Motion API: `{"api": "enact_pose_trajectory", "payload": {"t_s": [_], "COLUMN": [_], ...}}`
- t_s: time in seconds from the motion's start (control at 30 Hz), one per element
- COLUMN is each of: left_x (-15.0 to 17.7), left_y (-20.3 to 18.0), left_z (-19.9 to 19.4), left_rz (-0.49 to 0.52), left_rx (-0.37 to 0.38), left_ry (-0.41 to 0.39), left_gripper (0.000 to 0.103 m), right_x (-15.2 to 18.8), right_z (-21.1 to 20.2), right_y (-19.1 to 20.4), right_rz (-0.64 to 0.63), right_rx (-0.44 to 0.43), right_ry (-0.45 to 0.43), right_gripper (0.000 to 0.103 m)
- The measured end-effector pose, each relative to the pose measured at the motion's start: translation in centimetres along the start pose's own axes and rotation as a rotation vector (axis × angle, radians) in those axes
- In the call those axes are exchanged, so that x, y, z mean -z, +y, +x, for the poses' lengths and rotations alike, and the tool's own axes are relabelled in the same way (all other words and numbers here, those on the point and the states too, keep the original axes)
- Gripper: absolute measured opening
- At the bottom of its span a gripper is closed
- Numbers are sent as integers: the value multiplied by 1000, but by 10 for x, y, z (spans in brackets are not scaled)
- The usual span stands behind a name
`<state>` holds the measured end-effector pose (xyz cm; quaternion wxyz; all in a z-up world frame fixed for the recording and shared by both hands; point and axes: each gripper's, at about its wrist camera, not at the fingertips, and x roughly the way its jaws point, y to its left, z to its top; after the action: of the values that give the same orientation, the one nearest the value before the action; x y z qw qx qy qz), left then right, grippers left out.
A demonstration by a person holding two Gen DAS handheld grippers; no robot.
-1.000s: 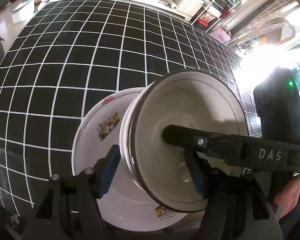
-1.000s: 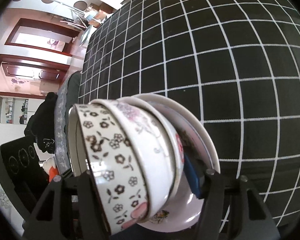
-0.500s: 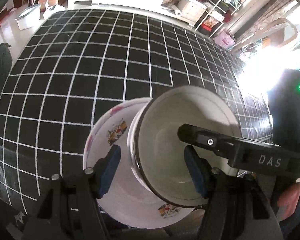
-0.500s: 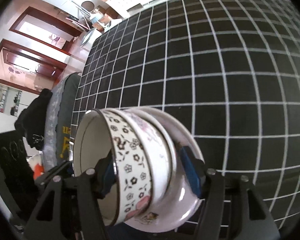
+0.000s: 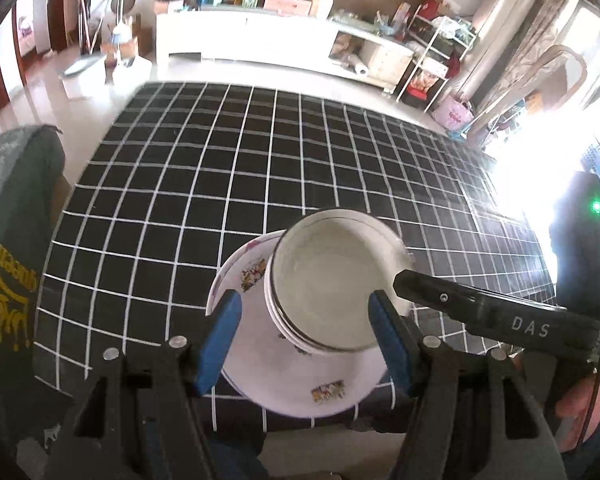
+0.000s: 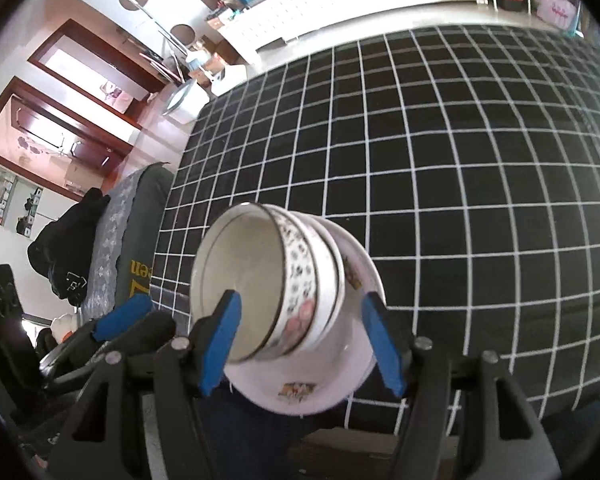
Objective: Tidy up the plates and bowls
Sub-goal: 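Lower the bowl stack onto the plate stack and open both tools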
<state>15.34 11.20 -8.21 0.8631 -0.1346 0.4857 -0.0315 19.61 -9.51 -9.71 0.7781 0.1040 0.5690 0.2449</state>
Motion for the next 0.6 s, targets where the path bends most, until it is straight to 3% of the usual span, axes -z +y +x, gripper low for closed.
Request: {"api": "enact_pose_trajectory", "payload": {"t_s": [0.27, 0.6], "left_x": [17, 43], "left_y": [-33, -60], "left_z": [-47, -95], "left_rz": [100, 135], "left_rx": [-43, -100], "left_ry": [-104, -204], "left_gripper": [63, 63], "right_x": [29, 58], "right_z": [-51, -105], "right_y": [13, 23], "right_rz": [-88, -155], "right_rx": [93, 206], "right_ry": [-95, -227], "right_gripper": [67, 67]}}
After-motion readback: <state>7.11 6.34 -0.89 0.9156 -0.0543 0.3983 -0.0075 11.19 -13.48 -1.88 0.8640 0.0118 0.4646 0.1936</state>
